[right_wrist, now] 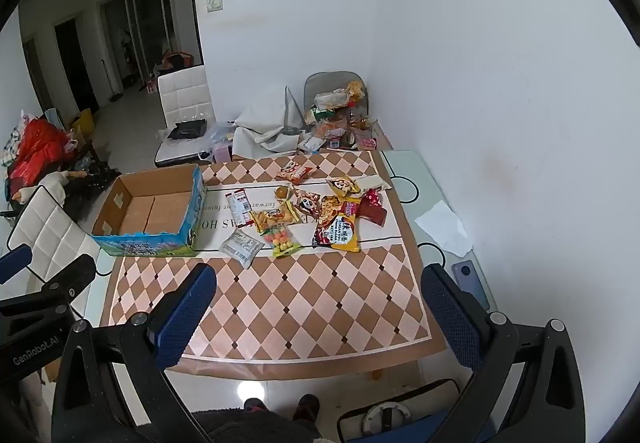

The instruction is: Organize snacks

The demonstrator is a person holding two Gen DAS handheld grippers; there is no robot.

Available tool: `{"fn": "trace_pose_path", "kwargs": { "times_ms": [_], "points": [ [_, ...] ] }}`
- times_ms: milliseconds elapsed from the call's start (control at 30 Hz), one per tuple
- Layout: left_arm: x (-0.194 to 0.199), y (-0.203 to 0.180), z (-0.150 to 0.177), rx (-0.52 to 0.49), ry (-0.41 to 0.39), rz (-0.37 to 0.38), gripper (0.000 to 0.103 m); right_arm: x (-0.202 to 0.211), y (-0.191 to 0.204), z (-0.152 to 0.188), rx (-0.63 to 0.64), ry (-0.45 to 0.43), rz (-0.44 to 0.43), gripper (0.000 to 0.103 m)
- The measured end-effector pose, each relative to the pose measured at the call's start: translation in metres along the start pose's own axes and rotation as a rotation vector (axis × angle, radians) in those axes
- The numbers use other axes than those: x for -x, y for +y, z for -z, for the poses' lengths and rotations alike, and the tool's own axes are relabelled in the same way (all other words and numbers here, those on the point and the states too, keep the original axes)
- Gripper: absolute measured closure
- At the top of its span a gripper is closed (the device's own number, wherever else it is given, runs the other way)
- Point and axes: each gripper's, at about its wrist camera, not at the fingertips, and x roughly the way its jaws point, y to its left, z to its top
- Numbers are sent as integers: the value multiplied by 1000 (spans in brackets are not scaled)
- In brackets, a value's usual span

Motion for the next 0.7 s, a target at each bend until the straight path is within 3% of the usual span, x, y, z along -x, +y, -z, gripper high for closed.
{"fn": "trace_pose_path", "kwargs": {
  "times_ms": [700],
  "points": [
    [-2, -5, -2, 4, -6, 12, 0, 2, 2, -2, 1, -11, 0, 0]
  ]
}}
